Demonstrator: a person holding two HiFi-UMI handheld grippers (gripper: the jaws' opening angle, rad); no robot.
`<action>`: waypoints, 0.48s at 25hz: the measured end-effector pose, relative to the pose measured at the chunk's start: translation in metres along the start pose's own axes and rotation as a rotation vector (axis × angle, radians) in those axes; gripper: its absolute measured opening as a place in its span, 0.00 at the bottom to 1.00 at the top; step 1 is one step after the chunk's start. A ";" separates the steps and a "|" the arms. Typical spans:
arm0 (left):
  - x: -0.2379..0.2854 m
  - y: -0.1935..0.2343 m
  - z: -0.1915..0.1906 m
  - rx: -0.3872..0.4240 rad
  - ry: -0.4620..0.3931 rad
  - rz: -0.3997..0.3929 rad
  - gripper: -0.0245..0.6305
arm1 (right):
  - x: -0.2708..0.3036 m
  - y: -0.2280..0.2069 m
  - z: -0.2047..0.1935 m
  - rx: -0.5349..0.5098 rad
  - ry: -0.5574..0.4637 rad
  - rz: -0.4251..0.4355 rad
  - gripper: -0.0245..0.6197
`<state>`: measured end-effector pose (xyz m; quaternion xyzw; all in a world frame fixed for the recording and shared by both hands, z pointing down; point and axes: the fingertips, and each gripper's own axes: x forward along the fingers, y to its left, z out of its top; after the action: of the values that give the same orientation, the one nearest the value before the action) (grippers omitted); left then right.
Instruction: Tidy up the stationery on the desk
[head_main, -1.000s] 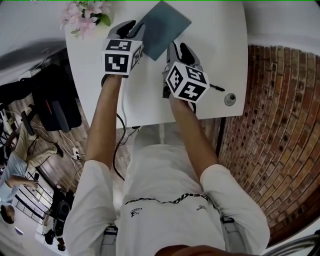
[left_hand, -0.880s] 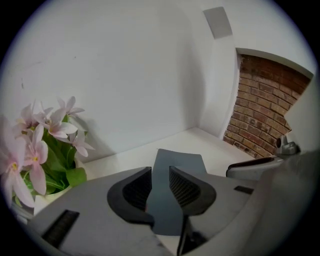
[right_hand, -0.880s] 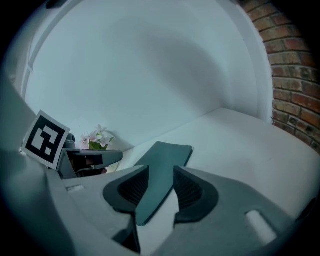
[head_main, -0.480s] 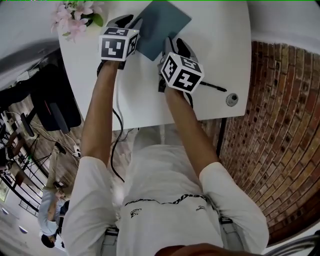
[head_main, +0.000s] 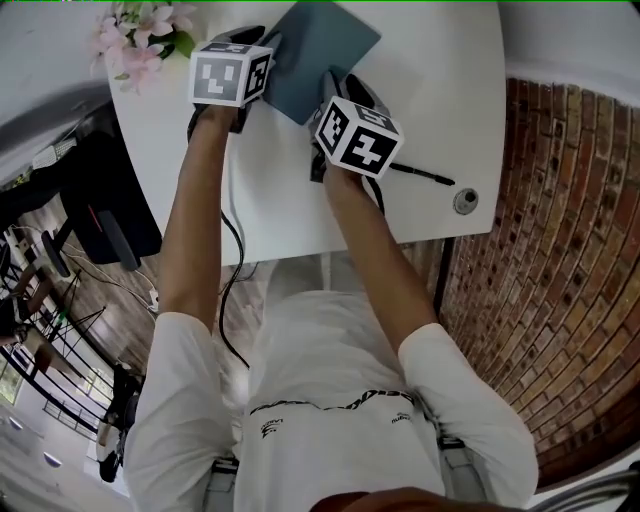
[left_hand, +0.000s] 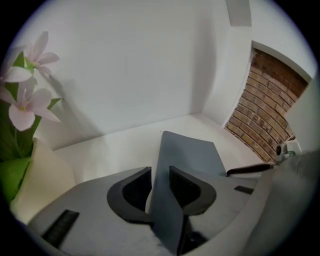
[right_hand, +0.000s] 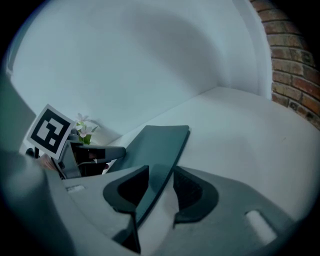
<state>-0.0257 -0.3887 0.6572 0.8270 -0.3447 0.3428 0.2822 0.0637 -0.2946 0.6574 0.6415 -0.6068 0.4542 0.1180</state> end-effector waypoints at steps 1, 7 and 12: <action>0.001 0.000 -0.001 -0.013 0.007 -0.010 0.20 | 0.001 -0.001 0.000 0.001 0.005 0.000 0.26; 0.008 -0.004 -0.005 -0.060 0.069 -0.085 0.19 | 0.006 -0.004 -0.002 -0.026 0.029 -0.005 0.26; 0.008 -0.005 -0.005 -0.068 0.132 -0.109 0.17 | 0.008 -0.002 -0.002 -0.041 0.048 0.015 0.23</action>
<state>-0.0193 -0.3847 0.6656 0.8102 -0.2914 0.3688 0.3501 0.0634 -0.2985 0.6650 0.6232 -0.6178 0.4579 0.1425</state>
